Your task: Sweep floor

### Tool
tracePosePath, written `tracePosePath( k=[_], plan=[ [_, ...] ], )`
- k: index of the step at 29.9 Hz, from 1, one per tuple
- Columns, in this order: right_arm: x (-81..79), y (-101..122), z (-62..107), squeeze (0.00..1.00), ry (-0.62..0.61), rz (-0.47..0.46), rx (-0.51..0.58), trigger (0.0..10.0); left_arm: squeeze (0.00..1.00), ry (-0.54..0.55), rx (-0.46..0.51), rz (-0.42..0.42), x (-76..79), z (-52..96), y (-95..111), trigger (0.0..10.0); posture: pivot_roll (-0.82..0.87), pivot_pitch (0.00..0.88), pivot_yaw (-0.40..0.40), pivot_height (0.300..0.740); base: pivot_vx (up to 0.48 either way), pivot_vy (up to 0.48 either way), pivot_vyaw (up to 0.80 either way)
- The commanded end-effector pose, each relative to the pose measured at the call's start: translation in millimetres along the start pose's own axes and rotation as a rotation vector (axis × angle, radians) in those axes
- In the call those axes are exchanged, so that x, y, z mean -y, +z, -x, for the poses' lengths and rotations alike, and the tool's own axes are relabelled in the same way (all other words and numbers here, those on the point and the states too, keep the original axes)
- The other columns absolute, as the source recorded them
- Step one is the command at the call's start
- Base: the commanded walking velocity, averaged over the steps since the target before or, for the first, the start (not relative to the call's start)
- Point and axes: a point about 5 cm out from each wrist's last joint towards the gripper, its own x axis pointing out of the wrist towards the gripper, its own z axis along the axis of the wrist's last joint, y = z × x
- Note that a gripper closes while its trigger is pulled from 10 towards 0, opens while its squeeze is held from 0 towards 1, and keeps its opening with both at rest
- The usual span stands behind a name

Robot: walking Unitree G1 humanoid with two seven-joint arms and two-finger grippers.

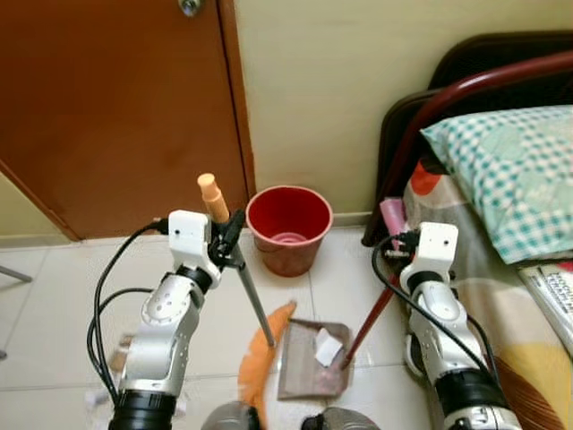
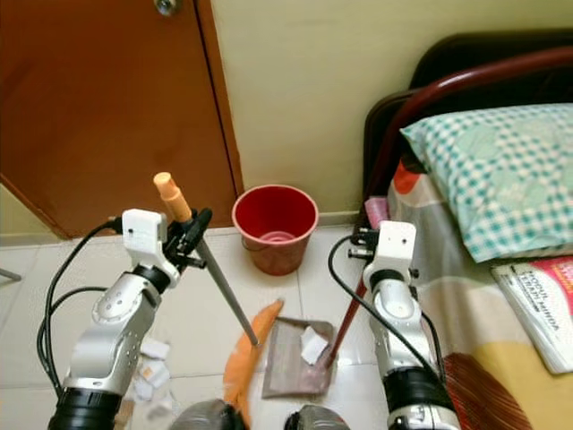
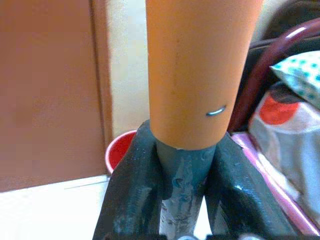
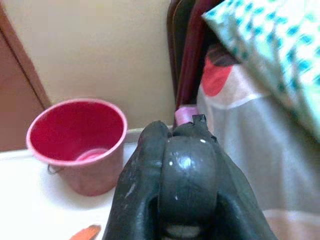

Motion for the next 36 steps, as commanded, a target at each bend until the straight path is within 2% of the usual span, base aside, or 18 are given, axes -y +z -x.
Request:
tracePosePath(
  k=[1, 5, 8, 9, 10, 12, 16, 18, 21, 28, 36],
  plan=[
    [4.0, 1.9, -0.4, 0.00, -0.007, 0.004, 0.010, 10.0, 0.00, 0.041, -0.033, -0.012, -4.3, 5.0, -7.0, 10.0, -0.02, 0.099, -0.011, 0.740, 0.000, 0.000, 0.00],
    [4.4, 2.6, -0.1, 0.00, -0.008, 0.000, 0.013, 10.0, 0.00, 0.126, -0.053, -0.051, -15.5, 12.4, -12.0, 10.0, -0.02, 0.100, -0.012, 0.740, 0.000, 0.000, 0.00],
    [5.5, 3.3, 1.6, 0.00, -0.010, -0.011, 0.023, 10.0, 0.00, 0.230, -0.079, -0.145, -30.3, 21.7, -15.4, 10.0, -0.02, 0.101, -0.011, 0.740, 0.000, 0.000, 0.00],
    [5.6, 3.4, 1.8, 0.00, -0.010, -0.011, 0.024, 10.0, 0.00, 0.238, -0.078, -0.141, -31.5, 22.6, -15.6, 10.0, -0.02, 0.101, -0.011, 0.740, 0.000, 0.000, 0.00],
    [5.8, 3.5, 1.9, 0.00, -0.010, -0.011, 0.025, 10.0, 0.00, 0.242, -0.078, -0.135, -32.0, 23.2, -15.7, 10.0, -0.02, 0.101, -0.011, 0.740, 0.000, 0.000, 0.00],
    [6.3, 3.5, 3.6, 0.00, -0.011, -0.016, 0.030, 10.0, 0.00, 0.245, -0.081, -0.177, -34.4, 26.5, -14.5, 10.0, -0.02, 0.100, -0.009, 0.740, 0.000, 0.000, 0.00],
    [6.9, 4.7, 5.7, 0.00, -0.009, -0.026, 0.048, 10.0, 0.00, 0.251, -0.078, -0.184, -36.8, 29.9, -13.4, 10.0, -0.02, 0.100, -0.009, 0.740, 0.000, 0.000, 0.00],
    [7.8, 14.1, 9.2, 0.00, -0.009, -0.030, 0.118, 10.0, 0.00, 0.244, -0.086, -0.162, -36.7, 32.2, -15.2, 10.0, -0.01, 0.099, -0.008, 0.740, 0.000, 0.000, 0.63],
    [4.1, 20.8, 8.4, 0.00, 0.010, -0.042, 0.136, 10.0, 0.00, 0.234, -0.065, -0.180, -34.4, 32.2, -12.0, 10.0, -0.01, 0.096, -0.005, 0.740, 0.000, 0.000, 0.77],
    [2.6, 23.0, 8.2, 0.00, 0.028, -0.053, 0.137, 10.0, 0.00, 0.211, -0.067, -0.179, -28.0, 29.1, -13.7, 10.0, -0.02, 0.094, -0.005, 0.740, 0.000, 0.000, 0.71],
    [2.6, 18.8, 9.5, 0.00, 0.033, -0.076, 0.116, 10.0, 0.00, 0.206, -0.053, -0.170, -28.5, 27.2, -11.1, 10.0, -0.01, 0.093, -0.005, 0.740, 0.273, 0.000, 0.00]
  ],
)
